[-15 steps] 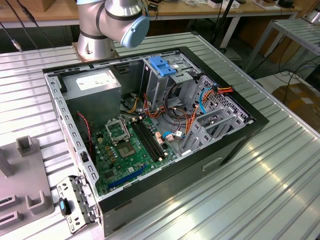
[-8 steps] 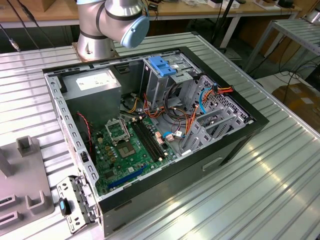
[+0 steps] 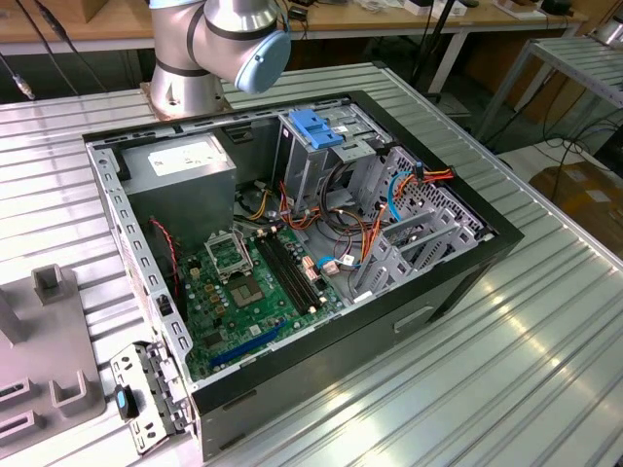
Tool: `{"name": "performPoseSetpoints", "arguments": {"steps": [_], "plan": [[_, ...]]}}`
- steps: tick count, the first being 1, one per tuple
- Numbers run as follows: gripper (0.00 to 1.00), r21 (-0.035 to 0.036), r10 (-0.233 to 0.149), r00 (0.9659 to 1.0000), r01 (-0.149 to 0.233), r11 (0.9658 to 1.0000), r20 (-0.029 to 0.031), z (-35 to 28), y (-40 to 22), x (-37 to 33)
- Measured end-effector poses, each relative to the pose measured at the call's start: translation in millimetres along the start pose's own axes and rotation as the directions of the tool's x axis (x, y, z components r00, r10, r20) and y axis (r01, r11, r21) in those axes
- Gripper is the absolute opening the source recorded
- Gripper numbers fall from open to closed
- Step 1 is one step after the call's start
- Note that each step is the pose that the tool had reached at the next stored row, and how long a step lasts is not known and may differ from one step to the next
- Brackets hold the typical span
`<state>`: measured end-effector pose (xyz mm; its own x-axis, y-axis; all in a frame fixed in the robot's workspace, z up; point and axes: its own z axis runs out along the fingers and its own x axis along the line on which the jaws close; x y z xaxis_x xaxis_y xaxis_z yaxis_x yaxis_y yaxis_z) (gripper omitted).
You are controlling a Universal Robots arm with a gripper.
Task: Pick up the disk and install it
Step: 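Pick up the disk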
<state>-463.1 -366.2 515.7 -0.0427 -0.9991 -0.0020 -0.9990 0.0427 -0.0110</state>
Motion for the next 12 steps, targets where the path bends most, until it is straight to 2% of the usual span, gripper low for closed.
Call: {"name": "performPoseSetpoints", "arguments": {"steps": [3, 12], "plan": [[0.37, 0.0001, 0.0, 1.0, 0.0, 1.0, 0.0, 0.0, -0.1, 0.0], [0.37, 0.0, 0.0, 1.0, 0.0, 1.0, 0.0, 0.0, -7.1, -0.3]]}}
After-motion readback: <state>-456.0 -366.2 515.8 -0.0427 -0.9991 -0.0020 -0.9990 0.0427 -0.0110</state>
